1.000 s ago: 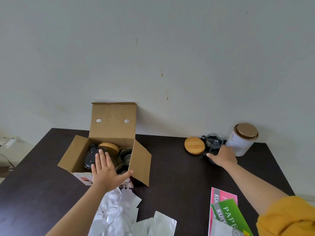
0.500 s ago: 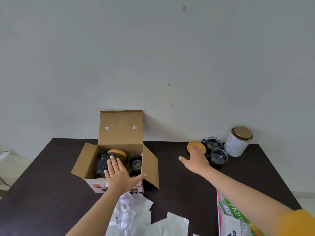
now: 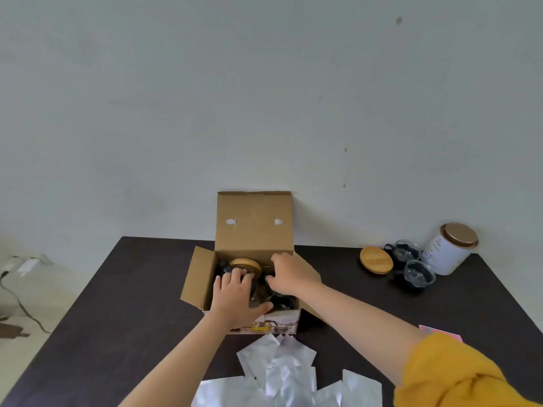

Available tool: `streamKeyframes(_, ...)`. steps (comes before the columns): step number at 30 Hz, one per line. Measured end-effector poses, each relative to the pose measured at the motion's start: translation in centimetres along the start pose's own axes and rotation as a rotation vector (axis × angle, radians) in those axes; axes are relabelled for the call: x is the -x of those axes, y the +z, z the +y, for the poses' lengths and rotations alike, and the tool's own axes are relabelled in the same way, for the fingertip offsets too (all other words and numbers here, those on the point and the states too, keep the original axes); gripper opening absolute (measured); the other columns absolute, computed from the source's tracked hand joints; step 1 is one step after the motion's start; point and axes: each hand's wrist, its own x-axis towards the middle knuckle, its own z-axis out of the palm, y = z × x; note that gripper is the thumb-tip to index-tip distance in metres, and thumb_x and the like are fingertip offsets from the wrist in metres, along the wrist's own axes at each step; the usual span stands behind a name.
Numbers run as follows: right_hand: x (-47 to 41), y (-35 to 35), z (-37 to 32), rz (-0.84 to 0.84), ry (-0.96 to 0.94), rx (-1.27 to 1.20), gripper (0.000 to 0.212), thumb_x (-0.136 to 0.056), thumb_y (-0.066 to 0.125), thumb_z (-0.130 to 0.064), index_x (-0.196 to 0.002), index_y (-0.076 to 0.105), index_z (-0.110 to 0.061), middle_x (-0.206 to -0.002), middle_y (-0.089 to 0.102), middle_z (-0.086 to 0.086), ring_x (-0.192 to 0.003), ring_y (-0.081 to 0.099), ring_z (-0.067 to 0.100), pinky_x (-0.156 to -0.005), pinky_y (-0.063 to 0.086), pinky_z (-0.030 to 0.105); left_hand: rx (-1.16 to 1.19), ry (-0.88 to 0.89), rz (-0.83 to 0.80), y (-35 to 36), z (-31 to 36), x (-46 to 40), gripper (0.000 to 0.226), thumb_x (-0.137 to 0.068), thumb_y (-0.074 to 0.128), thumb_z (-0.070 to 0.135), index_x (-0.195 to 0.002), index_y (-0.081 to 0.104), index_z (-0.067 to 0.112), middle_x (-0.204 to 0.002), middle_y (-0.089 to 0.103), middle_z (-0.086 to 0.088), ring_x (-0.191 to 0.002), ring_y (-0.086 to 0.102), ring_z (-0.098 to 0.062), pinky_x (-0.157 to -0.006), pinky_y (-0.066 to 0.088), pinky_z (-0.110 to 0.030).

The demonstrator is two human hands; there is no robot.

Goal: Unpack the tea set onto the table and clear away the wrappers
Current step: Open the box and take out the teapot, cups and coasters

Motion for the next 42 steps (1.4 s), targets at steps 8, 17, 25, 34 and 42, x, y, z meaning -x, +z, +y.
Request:
streamKeyframes(8, -3.6, 2.4, -1.6, -0.19, 0.162, 0.264, 0.018, -0.086, 0.066, -0.021, -0.099, 0.062, -0.01, -0.096, 0.063, 0.009, -0.079, 0.058, 0.023, -0.065, 0.047, 0.03, 0.071, 0.129, -0.059, 2.3, -2.5, 0.7, 0.095, -0.083, 0.033, 0.075, -0.151, -0.01, 0.026, -0.158, -0.02, -0.003, -0.144, -0.022, -0.029, -0.115, -0.008, -0.047)
streamKeyframes(17, -5.5, 3.7, -1.2, -0.128, 0.196, 0.395, 0.055, -0.077, 0.073, -0.019, -0.125, 0.051, -0.003, -0.125, 0.05, 0.018, -0.111, 0.052, 0.031, -0.091, 0.051, 0.036, 0.041, 0.105, -0.048, 2.9, -2.5, 0.4, 0.106, -0.081, 0.031, 0.078, -0.149, -0.015, 0.01, -0.155, -0.026, -0.013, -0.14, -0.028, -0.029, -0.112, -0.012, -0.042)
streamKeyframes(25, -4.1, 3.3, -1.4, 0.05, 0.152, 0.309, 0.067, -0.069, 0.079, -0.017, -0.125, 0.044, -0.005, -0.124, 0.047, 0.016, -0.108, 0.052, 0.029, -0.085, 0.052, 0.033, 0.03, 0.09, -0.086, 2.7, -2.4, 0.3, 0.106, -0.081, 0.031, 0.078, -0.15, -0.014, 0.012, -0.156, -0.024, -0.014, -0.142, -0.024, -0.032, -0.116, -0.005, -0.045)
streamKeyframes(34, -2.0, 0.8, -1.7, 0.137, 0.018, 0.251, 0.07, -0.067, 0.08, -0.032, -0.121, 0.045, -0.007, -0.121, 0.049, 0.013, -0.112, 0.047, 0.028, -0.085, 0.05, 0.032, 0.035, 0.063, -0.161, 0.7, -2.4, -0.2, 0.09, -0.088, 0.034, 0.068, -0.152, -0.003, 0.017, -0.159, -0.013, -0.01, -0.145, -0.016, -0.031, -0.119, 0.006, -0.043)
streamKeyframes(42, 0.7, -2.0, 0.2, 0.24, 0.014, 0.013, 0.075, -0.064, 0.078, -0.042, -0.122, 0.042, -0.011, -0.119, 0.042, 0.009, -0.107, 0.046, 0.025, -0.067, 0.044, 0.028, -0.044, -0.042, -0.137, 1.4, -0.8, 0.6, 0.124, -0.051, -0.013, 0.088, -0.15, -0.013, 0.015, -0.157, -0.022, -0.011, -0.145, -0.017, -0.03, -0.118, 0.003, -0.044)
